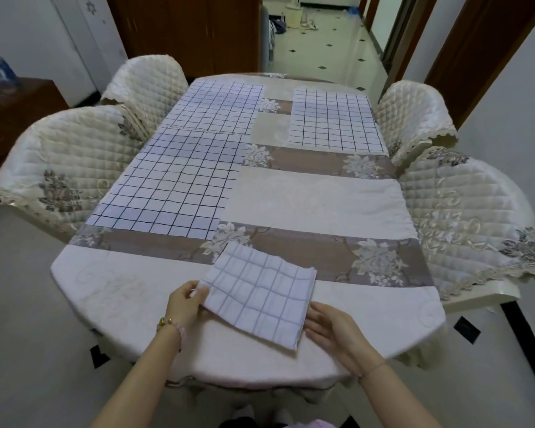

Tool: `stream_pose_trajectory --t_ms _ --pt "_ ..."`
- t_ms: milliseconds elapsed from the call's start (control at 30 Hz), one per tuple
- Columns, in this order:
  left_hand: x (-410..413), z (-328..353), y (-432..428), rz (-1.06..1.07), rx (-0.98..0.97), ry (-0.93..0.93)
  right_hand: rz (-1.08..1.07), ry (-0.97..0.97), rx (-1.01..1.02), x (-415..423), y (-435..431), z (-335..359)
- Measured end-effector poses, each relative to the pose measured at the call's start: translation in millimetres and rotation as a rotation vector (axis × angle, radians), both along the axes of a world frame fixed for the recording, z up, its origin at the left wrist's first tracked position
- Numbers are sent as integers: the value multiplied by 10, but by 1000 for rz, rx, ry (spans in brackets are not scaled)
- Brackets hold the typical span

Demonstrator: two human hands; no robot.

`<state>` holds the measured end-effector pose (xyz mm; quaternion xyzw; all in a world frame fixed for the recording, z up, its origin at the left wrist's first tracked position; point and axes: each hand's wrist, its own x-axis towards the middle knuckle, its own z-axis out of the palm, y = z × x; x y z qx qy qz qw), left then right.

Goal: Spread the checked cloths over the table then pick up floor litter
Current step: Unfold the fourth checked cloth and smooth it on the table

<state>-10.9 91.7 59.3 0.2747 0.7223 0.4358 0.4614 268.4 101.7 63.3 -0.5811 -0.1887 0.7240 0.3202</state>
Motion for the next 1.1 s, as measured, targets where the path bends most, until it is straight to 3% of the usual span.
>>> stream_pose_trajectory --t_ms 267,367,433,467,600,733,967,1100 --pt "-157 -15 140 -109 -80 39 -2 -93 77 -133 402 -5" --pt "-90 -31 148 -136 -128 431 -27 -159 71 -137 416 -54" --pt "122 53 101 -218 -42 725 -25 -159 87 -126 371 -85" --pt "280 111 57 -293 25 750 -19 -148 95 -121 334 -91" --pt "944 248 -124 -655 73 640 25 -82 123 -147 119 -8" --pt "1257 237 -170 -706 135 659 58 -25 164 -178 -43 78" --pt "1183 336 -170 -409 313 503 51 -8 289 -127 -93 152" --pt "940 517 -87 -56 356 236 -91 -2 367 -19 -71 222"
